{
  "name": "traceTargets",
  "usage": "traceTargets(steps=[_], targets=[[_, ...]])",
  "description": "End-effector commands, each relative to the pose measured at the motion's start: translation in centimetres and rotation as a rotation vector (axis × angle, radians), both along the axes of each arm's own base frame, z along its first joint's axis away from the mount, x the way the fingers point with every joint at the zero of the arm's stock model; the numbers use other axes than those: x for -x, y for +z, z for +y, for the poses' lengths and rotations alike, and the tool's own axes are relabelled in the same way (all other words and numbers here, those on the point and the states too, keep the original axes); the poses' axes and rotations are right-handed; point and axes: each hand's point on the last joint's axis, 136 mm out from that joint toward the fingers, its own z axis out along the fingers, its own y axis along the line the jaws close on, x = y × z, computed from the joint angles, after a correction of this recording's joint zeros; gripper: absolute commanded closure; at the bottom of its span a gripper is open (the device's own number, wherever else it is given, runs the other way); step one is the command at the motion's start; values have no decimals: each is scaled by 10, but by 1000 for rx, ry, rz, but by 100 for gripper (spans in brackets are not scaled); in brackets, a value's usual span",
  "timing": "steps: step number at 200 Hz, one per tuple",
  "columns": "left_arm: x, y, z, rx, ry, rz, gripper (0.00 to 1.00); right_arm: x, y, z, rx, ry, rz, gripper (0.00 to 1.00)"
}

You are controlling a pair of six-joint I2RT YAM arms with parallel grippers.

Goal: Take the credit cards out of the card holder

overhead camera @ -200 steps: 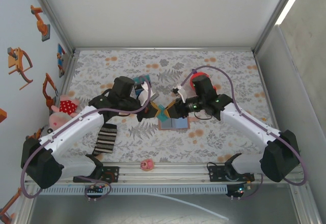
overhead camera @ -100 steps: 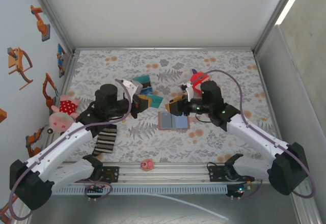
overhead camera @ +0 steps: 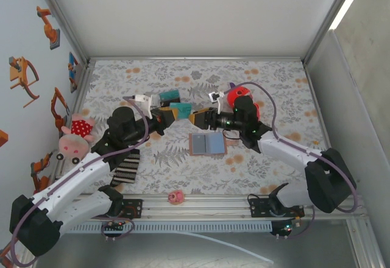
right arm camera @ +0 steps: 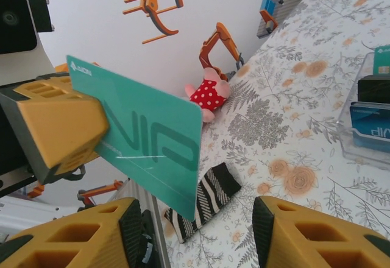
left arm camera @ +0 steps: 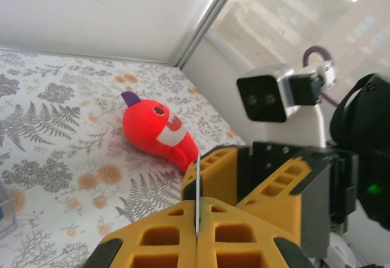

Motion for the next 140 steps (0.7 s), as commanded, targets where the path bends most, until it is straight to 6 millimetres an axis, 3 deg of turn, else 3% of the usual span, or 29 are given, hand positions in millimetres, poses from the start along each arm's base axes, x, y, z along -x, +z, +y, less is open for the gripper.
traceTargets(steps=[1,38,76,97,124,140], targets=[[3,17,-2,75,-24,-17,100,1,41,12,-101,51,-96,49],[3,17,-5,88,-36,-8,100,4,56,20,-135,102,-131,56],[2,16,-4,89,-25,-9,100,11,65,19,-146,129,-162,88],[1,16,-1,66,-23,-15,80,15,64,17,-134,138,-168,98],[4,21,8,-31,-16,-62,50,18,57,13,-73,123,-174,99],[9,26,16,-104,-10,-107,41,20,52,8,-19,114,-182,99]])
